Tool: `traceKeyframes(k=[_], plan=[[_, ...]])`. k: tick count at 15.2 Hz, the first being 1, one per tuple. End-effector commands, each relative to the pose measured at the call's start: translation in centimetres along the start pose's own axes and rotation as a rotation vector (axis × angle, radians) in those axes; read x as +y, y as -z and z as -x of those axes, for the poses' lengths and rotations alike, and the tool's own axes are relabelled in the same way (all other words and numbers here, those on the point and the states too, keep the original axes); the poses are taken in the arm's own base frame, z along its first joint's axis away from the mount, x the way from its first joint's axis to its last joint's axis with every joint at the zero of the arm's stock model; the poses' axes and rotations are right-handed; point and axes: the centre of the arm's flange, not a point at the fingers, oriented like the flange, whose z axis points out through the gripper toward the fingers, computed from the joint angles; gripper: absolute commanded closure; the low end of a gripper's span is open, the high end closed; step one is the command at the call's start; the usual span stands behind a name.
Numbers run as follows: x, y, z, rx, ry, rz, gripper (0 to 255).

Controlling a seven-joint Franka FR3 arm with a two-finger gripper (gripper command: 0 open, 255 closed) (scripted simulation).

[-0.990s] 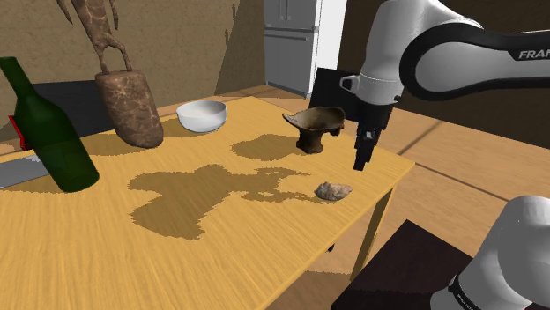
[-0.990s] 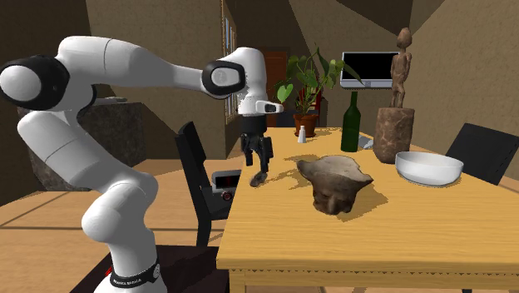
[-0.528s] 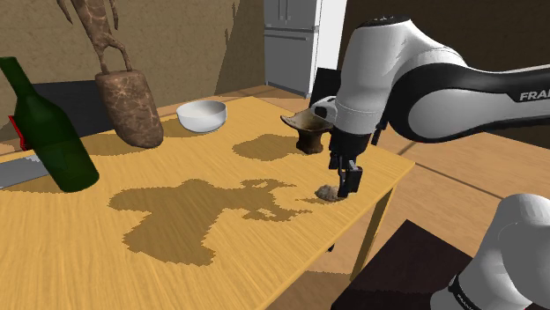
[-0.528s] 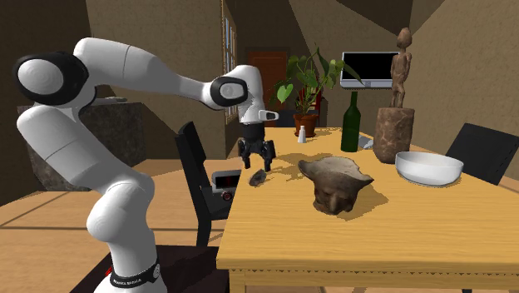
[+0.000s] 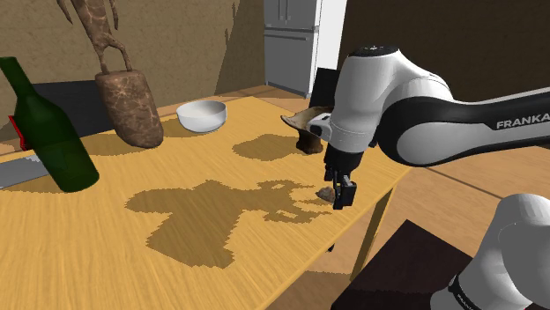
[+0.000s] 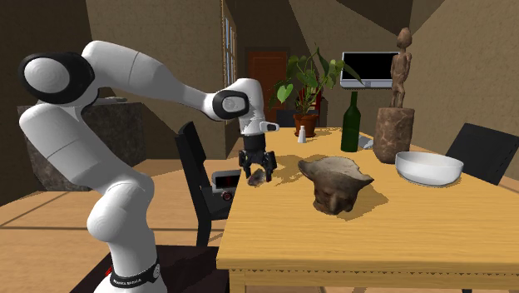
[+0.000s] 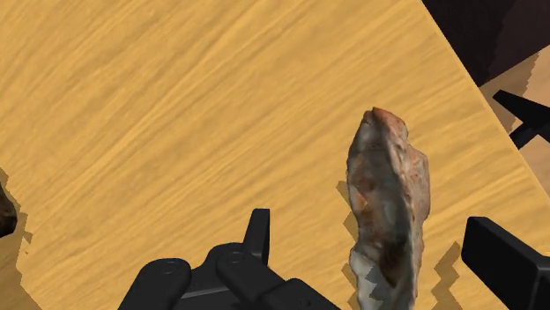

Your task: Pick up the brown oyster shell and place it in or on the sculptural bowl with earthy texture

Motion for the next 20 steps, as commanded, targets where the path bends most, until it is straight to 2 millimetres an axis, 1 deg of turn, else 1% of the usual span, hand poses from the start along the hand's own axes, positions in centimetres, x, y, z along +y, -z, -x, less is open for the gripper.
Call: traceKeyframes(k=[1,7,8,17,20], plan=[[-0.1,-0.4,-0.1,0.001,0.0,0.0,0],[-0.1,-0.4,-0.1,0.001,0.0,0.0,0],[-0.1,-0.4,-0.1,0.001,0.0,0.0,255],[-0.1,-0.4,-0.1,0.001,0.0,0.0,255],[0.1,1.2,-0.1,0.001,0.0,0.0,255]])
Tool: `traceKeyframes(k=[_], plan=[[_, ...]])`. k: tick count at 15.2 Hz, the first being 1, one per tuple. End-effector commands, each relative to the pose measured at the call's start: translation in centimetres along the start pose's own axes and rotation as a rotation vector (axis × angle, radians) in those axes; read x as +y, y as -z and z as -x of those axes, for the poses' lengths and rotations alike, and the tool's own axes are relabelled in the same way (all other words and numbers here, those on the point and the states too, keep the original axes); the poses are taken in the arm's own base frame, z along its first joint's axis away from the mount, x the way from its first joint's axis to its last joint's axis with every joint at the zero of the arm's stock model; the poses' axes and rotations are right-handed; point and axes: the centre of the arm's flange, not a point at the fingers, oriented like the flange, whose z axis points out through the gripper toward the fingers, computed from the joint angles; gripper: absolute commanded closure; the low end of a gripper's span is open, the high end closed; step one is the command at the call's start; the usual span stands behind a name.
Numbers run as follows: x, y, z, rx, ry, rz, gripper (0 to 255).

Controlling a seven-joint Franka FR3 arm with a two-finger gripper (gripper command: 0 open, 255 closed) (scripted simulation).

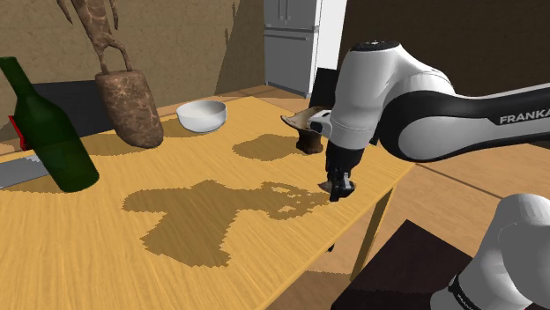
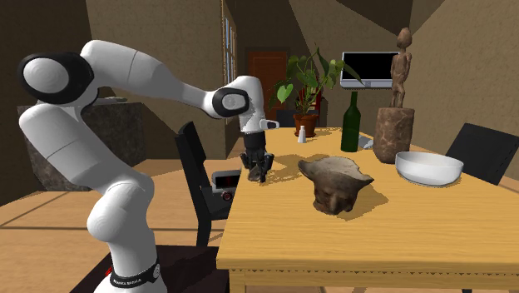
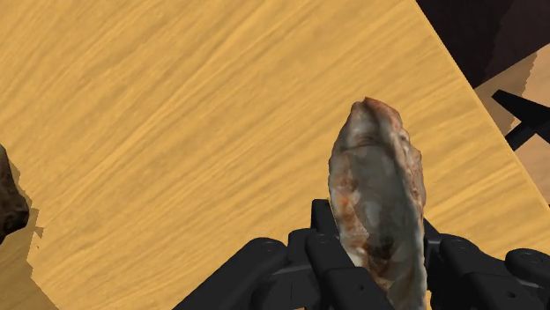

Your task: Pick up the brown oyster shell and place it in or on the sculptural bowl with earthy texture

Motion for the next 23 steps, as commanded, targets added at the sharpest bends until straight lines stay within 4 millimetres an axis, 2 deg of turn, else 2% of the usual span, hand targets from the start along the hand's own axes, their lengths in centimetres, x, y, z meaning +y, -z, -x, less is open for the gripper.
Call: traceKeyframes(k=[1,23], plan=[[0.1,1.0,-0.1,0.0,0.0,0.0,255],[1.5,12.5,-0.2,0.0,0.0,0.0,255]])
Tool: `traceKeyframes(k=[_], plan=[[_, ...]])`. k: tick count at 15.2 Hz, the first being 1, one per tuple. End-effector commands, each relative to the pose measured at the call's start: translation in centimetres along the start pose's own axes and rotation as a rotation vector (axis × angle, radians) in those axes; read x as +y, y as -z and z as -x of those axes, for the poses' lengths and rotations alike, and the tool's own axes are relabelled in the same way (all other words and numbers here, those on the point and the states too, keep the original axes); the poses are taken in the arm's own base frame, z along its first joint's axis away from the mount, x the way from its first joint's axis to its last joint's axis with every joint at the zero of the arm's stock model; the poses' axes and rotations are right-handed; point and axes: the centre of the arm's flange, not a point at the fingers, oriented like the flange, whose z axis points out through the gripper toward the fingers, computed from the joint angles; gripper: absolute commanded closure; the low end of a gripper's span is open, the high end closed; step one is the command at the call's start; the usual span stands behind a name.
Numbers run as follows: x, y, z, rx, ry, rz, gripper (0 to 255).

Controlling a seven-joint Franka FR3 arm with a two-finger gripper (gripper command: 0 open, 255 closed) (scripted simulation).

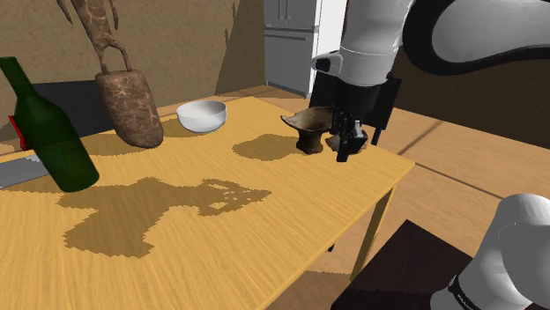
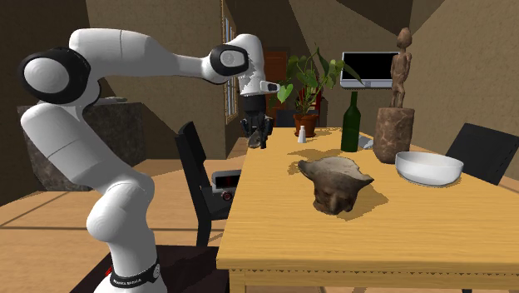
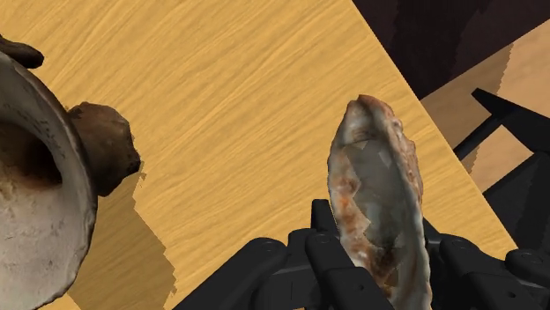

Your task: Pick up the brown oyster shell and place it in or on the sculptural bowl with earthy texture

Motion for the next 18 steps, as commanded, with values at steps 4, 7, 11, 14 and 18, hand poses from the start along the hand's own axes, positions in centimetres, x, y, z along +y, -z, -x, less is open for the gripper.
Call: traceKeyframes(k=[4,7,11,14,18], plan=[[0.3,2.7,0.0,0.0,0.0,0.0,255],[0.5,4.2,0.0,0.0,0.0,0.0,255],[0.7,6.3,0.0,0.0,0.0,0.0,255],[0.9,7.9,0.0,0.0,0.0,0.0,255],[3.6,8.4,0.0,0.0,0.0,0.0,255]])
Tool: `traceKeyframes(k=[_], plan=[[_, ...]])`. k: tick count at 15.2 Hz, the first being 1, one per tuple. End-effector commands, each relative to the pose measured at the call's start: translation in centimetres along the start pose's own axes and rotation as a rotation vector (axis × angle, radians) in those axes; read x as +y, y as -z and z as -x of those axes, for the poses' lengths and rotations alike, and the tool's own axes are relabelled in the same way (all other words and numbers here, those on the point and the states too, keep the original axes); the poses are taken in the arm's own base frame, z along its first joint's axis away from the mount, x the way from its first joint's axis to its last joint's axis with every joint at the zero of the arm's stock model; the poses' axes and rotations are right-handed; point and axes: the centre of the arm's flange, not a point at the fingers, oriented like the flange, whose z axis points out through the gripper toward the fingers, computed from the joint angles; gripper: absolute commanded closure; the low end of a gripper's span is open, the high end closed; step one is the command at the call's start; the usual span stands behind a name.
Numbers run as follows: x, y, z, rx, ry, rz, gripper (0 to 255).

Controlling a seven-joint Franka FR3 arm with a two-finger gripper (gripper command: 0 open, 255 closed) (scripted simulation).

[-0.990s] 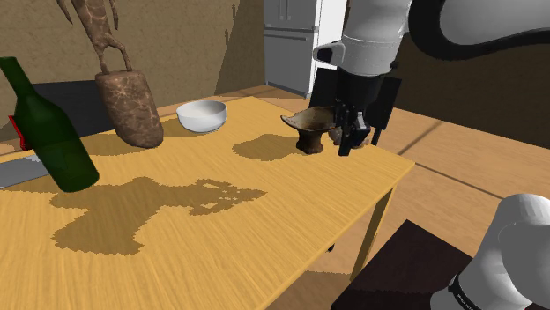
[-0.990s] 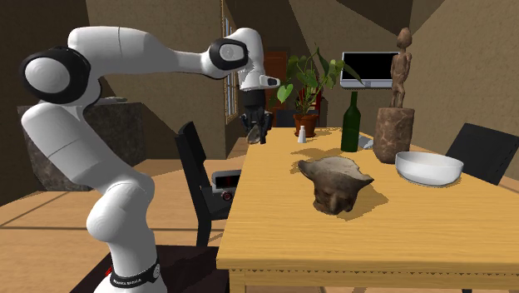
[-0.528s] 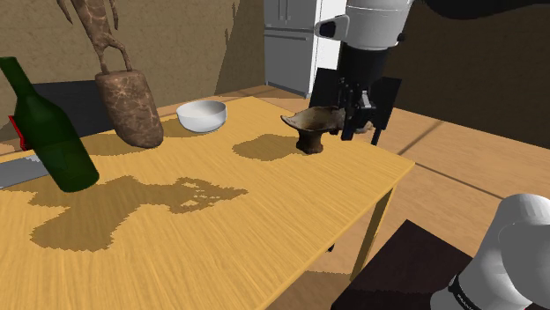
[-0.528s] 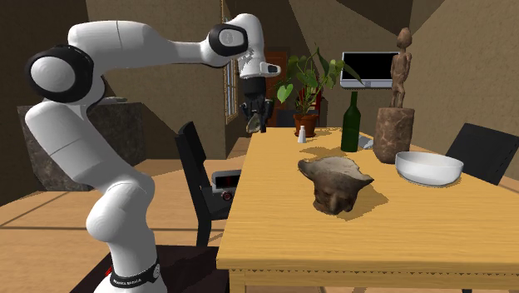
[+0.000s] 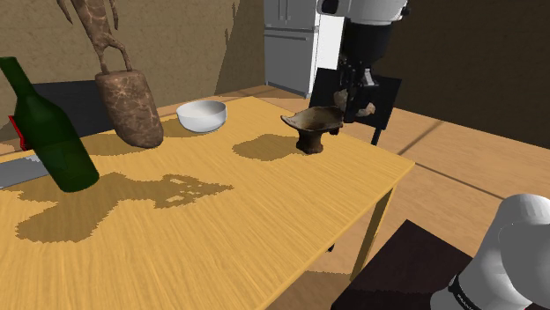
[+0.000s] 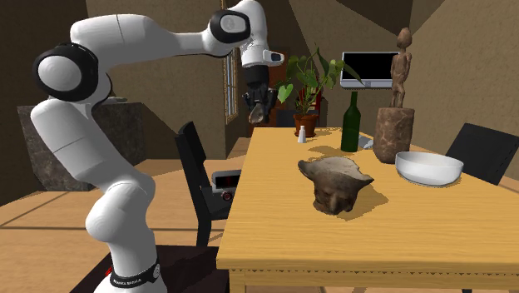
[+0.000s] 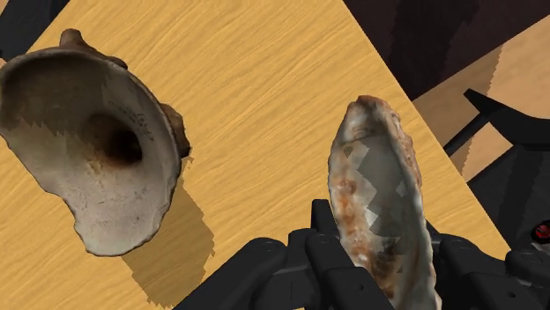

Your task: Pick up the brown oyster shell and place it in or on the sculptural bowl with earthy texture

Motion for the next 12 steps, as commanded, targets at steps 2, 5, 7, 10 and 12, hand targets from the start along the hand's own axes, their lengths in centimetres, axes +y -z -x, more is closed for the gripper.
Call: traceKeyframes(k=[2,5,7,10,12], plan=[[3.8,-0.5,-0.2,0.0,0.0,0.0,255],[7.7,-1.1,-0.1,0.0,0.0,0.0,255],[10.3,-1.5,-0.1,0.0,0.0,0.0,255],[14.2,-2.1,0.0,0.0,0.0,0.0,255],[16.9,-2.5,0.0,0.0,0.0,0.0,255]])
